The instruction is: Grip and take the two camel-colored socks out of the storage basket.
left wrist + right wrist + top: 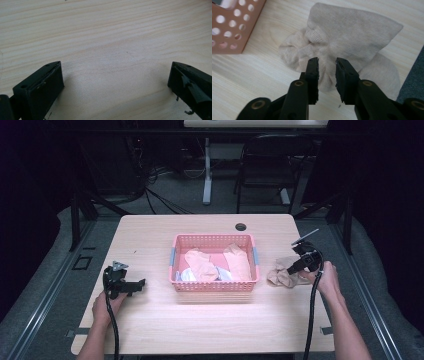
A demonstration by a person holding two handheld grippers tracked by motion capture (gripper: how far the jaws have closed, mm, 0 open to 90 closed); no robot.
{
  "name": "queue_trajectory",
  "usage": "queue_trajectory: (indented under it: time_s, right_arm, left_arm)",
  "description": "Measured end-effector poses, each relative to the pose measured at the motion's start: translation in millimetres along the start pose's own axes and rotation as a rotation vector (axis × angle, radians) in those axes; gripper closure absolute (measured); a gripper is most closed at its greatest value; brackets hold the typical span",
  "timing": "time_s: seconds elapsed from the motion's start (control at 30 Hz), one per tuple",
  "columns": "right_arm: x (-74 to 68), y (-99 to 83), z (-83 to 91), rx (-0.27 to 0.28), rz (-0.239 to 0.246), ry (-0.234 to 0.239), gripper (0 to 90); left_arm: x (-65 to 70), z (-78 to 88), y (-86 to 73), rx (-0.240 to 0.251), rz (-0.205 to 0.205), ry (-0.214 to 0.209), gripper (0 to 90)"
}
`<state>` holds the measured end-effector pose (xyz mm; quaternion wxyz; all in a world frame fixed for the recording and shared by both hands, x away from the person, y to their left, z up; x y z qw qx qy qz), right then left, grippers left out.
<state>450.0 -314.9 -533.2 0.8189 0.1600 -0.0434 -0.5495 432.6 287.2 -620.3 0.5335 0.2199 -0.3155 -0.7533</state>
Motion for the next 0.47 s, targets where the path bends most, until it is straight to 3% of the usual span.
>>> queue_trajectory:
  time_s: [0.23, 0.47]
  right_arm:
    - [2.2, -2.5, 16.7, 0.046, 0.001, -0.009, 36.5]
    - [6.2, -4.8, 21.2, 0.075, -0.016, -0.009, 23.1]
  left_arm:
    - [0.0, 0.0, 0.0, 0.000, 0.000, 0.000, 0.0]
    - [0.0, 0.0, 0.0, 0.000, 0.000, 0.000, 0.0]
Point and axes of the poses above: each handheld gripper's, and its own axes: z roughly backward along the jaws, y roughly out of its top, x roughly to its right, the point moved 4 cm from there along -z, roughly forward along the jaws
